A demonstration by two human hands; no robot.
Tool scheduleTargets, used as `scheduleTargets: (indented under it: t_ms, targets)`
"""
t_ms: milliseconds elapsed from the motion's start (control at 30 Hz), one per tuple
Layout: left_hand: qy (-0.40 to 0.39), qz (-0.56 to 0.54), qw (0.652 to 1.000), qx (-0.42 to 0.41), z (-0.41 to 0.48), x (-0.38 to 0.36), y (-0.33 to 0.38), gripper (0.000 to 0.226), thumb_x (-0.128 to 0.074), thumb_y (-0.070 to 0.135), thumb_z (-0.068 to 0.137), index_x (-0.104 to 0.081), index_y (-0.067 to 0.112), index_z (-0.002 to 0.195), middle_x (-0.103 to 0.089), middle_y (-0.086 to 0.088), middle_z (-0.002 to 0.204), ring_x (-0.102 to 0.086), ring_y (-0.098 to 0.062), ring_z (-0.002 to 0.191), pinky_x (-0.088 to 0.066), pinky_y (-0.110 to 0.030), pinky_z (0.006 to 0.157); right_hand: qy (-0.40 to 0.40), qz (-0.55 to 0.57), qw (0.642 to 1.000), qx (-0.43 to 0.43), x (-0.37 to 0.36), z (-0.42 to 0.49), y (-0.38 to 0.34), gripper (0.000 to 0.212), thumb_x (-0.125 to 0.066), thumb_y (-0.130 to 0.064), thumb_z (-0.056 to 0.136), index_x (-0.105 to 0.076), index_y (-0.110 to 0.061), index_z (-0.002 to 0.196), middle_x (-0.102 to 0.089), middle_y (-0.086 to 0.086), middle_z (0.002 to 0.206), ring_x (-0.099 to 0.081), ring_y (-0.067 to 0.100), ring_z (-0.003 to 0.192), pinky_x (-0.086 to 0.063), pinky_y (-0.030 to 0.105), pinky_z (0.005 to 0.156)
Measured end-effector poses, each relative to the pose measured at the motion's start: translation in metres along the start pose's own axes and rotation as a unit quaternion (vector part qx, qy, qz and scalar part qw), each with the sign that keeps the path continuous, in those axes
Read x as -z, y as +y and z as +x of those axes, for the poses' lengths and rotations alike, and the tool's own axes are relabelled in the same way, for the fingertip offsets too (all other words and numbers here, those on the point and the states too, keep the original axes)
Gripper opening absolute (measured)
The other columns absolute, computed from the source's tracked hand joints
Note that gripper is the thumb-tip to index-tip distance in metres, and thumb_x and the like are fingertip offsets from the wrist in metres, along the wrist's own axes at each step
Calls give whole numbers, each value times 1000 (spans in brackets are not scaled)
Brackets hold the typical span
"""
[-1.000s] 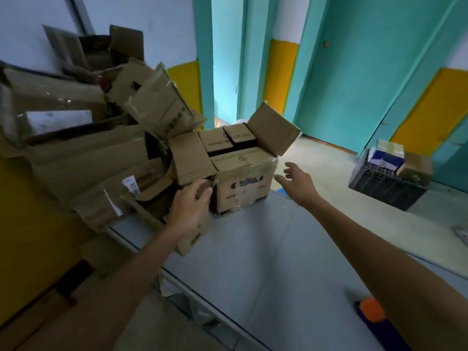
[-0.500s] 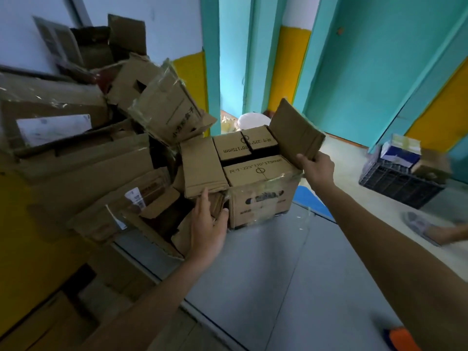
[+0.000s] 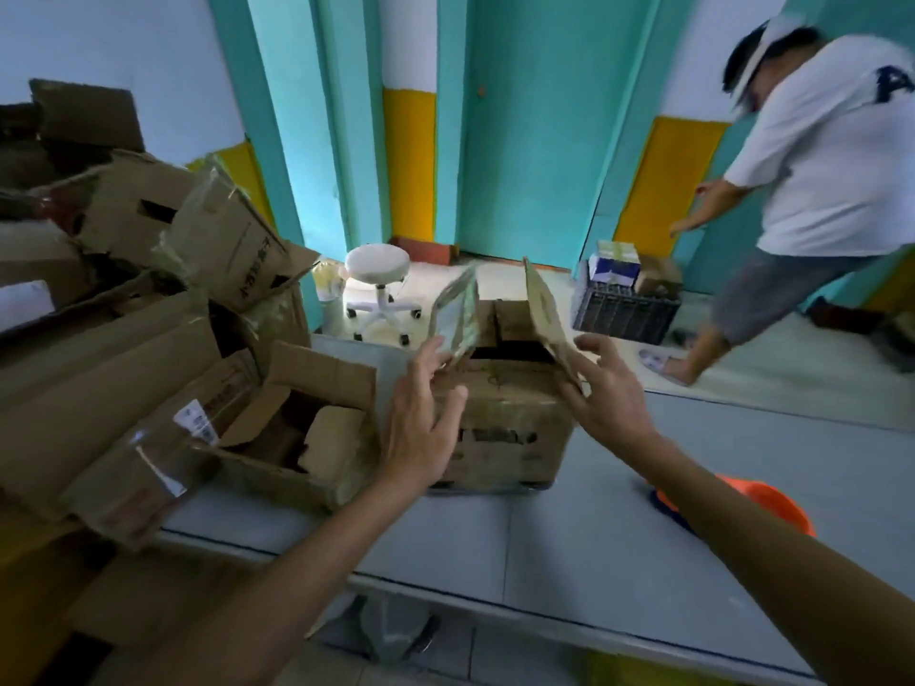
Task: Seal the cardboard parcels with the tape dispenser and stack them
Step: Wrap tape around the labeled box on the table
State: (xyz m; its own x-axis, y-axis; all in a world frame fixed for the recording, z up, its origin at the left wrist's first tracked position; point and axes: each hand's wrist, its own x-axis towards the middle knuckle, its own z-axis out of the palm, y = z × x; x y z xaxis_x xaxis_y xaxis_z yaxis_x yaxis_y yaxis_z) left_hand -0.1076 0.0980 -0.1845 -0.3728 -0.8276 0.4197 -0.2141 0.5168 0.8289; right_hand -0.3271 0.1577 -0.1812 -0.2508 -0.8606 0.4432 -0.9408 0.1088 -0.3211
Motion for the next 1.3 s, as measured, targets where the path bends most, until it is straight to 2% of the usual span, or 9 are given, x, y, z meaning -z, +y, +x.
scheduleTargets:
  t_ms: [100,200,333,400,500,600,833,1000,1300]
  targets:
    - [-52,78,996,4,-6,-12,1,67,-28,61,77,-36,30,136,-51,5,125,-40,-14,119,-28,-26,92,-98,9,995,26,8,-42,-7,66,-45,-51,86,-45,-10,139,-38,15,141,-49,32,118,-45,40,95]
    - [-83,186,979,13,-15,-23,4,82,-21,72,70,-44,23,133,-44,-1,136,-29,-21,130,-26,-46,106,-162,2,987,8,6,-60,-14,88,-23,-68,81,-37,-9,144,-31,7,148,-29,19,133,-20,21,108]
    - [-151,281,947,36,-18,-38,3,77,-36,75,76,-37,31,139,-23,-1,150,-6,-24,140,-19,-59,108,-88,12,995,51,4,-62,-24,68,-34,-55,88,-58,-4,126,-52,12,130,-43,25,121,-39,34,99]
    - [-155,310,937,43,-16,-46,4,70,-42,70,79,-40,30,137,-18,-3,150,-1,-26,141,-17,-60,109,-93,44,994,41,7,-61,-18,58,-41,-47,89,-59,-6,125,-53,11,129,-45,23,121,-39,30,99]
    - [-137,331,932,50,-16,-58,12,67,-45,71,77,-45,27,128,-19,-6,148,-2,-29,141,-11,-62,111,-52,116,992,-15,16,-61,4,50,-49,-35,86,-57,-5,124,-52,11,128,-52,24,115,-47,34,94]
    - [-80,317,943,62,-11,-68,13,60,-55,66,76,-53,19,114,-32,-12,138,-15,-33,137,-18,-58,109,-3,59,994,-92,35,-67,47,39,-57,-24,89,-55,-3,122,-57,14,119,-55,27,109,-44,35,88]
    - [19,245,968,44,-11,-83,2,45,-68,46,73,-57,9,96,-42,-16,126,-23,-36,132,-19,-47,108,-230,-170,914,-286,77,-122,157,66,-51,-57,88,-39,-11,134,-57,14,124,-54,31,113,-45,39,87]
    - [9,239,970,49,-7,-87,1,51,-53,55,66,-55,13,94,-41,-14,126,-24,-33,132,-21,-48,109,-330,-148,904,-227,59,-146,168,78,-61,-54,83,-27,-15,140,-55,12,126,-55,32,111,-43,35,83]
    - [-7,266,963,40,-7,-85,2,54,-54,53,67,-57,8,98,-43,-18,123,-33,-38,124,-30,-51,104,-347,-152,910,-170,42,-154,189,98,-65,-45,83,1,-18,150,-55,15,130,-56,32,112,-41,33,86]
